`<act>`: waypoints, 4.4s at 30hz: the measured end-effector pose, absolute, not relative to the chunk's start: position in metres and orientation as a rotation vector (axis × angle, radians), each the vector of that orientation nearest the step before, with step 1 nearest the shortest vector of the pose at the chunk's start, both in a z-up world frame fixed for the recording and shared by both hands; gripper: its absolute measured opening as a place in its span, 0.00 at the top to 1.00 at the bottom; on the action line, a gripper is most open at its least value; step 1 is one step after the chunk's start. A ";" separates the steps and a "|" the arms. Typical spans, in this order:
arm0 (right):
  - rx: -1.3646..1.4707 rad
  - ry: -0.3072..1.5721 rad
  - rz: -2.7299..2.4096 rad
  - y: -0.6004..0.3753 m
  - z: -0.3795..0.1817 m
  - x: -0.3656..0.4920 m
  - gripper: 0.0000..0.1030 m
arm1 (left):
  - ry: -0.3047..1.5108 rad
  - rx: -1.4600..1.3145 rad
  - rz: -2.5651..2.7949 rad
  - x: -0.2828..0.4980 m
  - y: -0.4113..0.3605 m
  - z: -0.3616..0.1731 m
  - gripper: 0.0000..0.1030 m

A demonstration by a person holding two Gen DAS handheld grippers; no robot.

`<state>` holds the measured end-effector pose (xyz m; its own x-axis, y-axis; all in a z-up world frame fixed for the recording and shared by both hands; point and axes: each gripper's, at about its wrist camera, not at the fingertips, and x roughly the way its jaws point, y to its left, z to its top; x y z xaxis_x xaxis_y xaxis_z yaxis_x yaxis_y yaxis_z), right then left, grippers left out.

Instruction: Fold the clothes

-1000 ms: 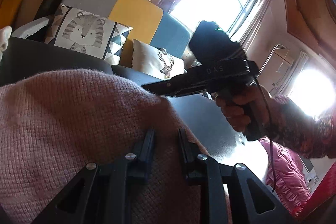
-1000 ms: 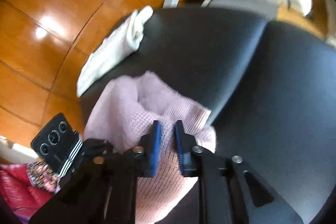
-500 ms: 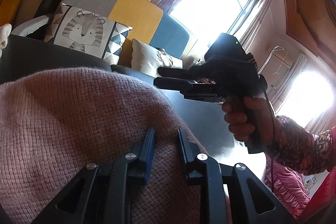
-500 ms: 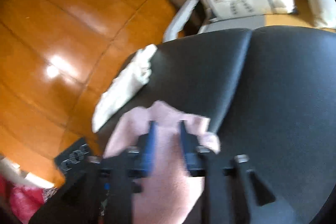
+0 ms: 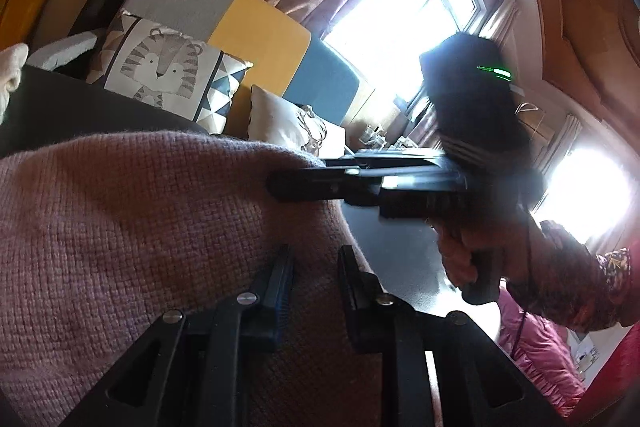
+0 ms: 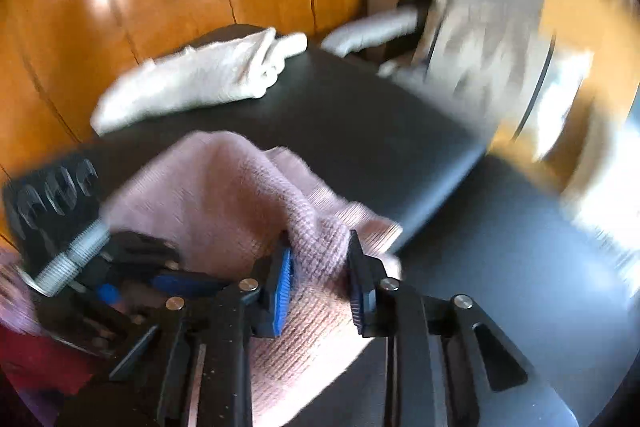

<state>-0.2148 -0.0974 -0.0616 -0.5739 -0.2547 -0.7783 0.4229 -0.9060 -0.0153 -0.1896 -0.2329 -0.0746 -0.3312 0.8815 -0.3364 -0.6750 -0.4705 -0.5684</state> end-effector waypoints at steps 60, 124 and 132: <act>1.056 -0.217 -2.679 -0.114 -0.085 -0.085 0.86 | -0.052 -0.962 2.376 -0.158 -0.333 -0.029 0.78; 1.351 -1.088 -2.170 -0.070 -0.143 -0.143 0.53 | -0.384 -1.319 1.998 -0.255 -0.326 -0.074 0.58; 1.264 -0.998 -2.244 -0.087 -0.098 -0.132 0.66 | -0.294 -1.130 2.104 -0.228 -0.322 -0.030 0.66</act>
